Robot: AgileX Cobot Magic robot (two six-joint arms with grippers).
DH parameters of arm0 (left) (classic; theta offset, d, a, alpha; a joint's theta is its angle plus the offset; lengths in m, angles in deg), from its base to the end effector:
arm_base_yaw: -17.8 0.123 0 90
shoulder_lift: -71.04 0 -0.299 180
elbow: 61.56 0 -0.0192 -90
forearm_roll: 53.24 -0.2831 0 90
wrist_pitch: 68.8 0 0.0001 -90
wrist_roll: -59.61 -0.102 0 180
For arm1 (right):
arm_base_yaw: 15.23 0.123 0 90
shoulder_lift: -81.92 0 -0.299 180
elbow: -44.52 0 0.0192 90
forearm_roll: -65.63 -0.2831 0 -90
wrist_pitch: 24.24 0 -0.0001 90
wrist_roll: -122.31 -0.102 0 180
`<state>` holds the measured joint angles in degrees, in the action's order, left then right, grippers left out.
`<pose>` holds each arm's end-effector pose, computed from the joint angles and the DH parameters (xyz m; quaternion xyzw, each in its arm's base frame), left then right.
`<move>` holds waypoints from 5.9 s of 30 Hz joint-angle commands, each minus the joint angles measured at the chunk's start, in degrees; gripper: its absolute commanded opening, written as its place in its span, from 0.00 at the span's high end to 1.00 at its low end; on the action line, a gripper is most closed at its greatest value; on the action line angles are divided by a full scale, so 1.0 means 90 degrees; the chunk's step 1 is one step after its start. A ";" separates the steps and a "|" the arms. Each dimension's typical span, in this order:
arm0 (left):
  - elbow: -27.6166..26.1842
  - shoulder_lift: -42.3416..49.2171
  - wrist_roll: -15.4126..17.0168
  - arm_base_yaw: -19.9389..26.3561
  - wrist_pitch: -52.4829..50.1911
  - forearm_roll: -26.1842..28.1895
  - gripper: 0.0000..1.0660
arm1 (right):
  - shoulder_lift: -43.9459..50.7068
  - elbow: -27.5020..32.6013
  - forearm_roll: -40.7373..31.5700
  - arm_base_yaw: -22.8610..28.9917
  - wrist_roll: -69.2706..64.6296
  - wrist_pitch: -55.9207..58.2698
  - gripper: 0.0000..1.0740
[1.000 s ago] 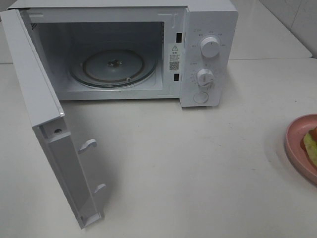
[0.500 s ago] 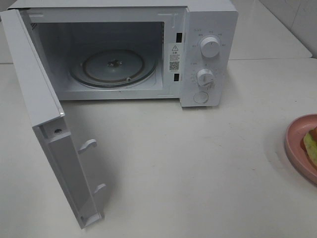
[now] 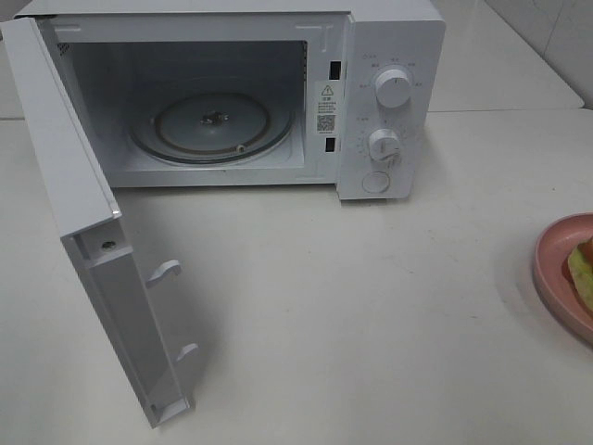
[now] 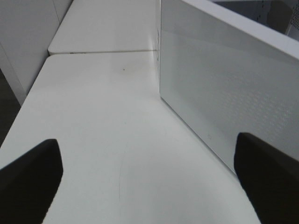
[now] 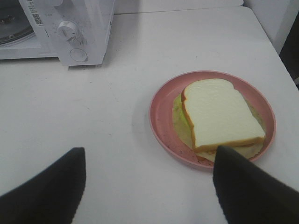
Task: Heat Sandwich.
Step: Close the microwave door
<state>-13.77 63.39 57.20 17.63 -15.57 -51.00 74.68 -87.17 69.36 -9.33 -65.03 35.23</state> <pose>0.0225 -0.0033 0.3065 0.0179 0.8121 -0.0081 0.5832 0.0187 -0.0038 0.2936 0.0117 0.8430 0.0296 0.5370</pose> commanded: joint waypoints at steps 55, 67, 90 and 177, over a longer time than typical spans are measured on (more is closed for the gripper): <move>0.1865 -0.8098 0.0732 0.0000 -1.1325 -0.2317 1.00 | 0.0185 0.0013 -0.0006 -0.0032 0.0000 -0.0006 0.32; 0.1343 -0.9161 0.1592 -0.0255 -1.2083 -0.3221 1.00 | 0.0185 0.0013 -0.0006 -0.0032 0.0000 -0.0006 0.32; 0.0649 -1.0046 0.0879 -0.2674 -1.2083 -0.0624 1.00 | 0.0185 0.0013 -0.0006 -0.0032 0.0000 -0.0006 0.32; -0.4768 -1.3286 -0.1108 -0.4310 -0.9753 0.2177 1.00 | 0.0185 0.0013 -0.0006 -0.0032 0.0000 -0.0006 0.32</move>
<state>-55.36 -56.47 46.89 -23.96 -101.35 -38.11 74.68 -87.17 69.36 -9.33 -65.03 35.23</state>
